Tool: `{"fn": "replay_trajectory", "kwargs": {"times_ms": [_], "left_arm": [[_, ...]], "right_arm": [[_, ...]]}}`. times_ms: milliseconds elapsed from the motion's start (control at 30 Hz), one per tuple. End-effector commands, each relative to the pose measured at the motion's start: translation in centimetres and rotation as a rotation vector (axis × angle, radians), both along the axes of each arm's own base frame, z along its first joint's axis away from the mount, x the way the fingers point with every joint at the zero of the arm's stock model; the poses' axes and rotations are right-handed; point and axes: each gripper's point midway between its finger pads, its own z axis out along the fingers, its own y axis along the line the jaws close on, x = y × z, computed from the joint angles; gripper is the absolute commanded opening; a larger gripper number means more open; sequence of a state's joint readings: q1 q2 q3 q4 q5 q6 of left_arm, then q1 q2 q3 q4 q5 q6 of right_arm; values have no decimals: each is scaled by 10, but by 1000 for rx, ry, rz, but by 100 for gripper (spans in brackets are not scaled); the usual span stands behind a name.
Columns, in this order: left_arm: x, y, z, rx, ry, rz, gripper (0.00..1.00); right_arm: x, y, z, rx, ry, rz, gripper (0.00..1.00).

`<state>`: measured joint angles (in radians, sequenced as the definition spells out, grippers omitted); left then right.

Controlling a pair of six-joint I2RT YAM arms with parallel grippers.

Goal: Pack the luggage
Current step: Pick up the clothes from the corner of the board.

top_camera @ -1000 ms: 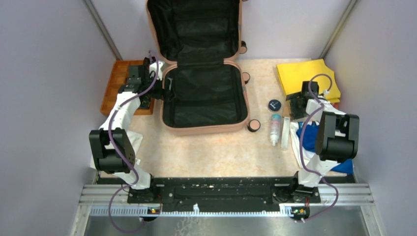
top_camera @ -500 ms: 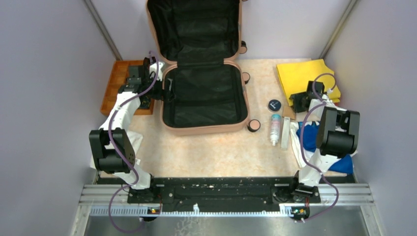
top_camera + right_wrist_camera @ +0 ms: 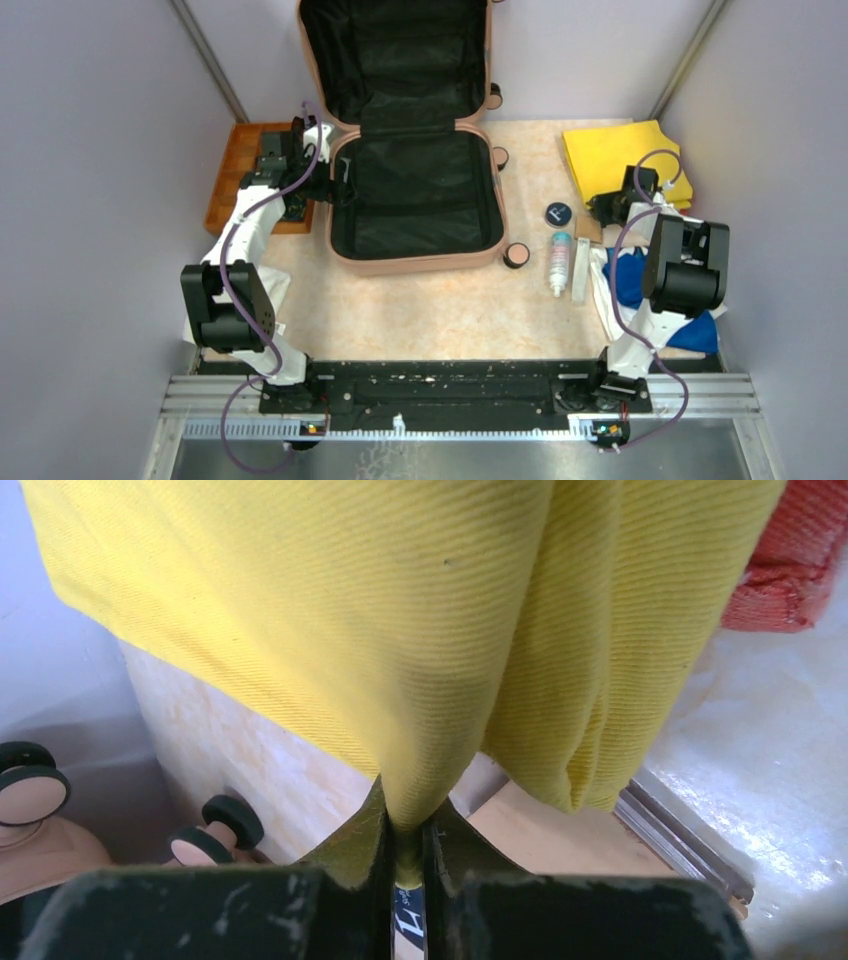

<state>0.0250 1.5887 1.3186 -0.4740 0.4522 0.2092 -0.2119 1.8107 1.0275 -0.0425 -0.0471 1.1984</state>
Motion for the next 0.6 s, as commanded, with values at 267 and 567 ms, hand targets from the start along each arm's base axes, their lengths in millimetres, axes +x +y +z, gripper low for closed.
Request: {"fn": "replay_trajectory", "kwargs": {"times_ms": [267, 567], "left_arm": [[6, 2, 16, 14, -44, -6, 98], [6, 1, 19, 12, -44, -12, 98]], "right_arm": [[26, 13, 94, -65, -191, 124, 0], [49, 36, 189, -82, -348, 240, 0]]}}
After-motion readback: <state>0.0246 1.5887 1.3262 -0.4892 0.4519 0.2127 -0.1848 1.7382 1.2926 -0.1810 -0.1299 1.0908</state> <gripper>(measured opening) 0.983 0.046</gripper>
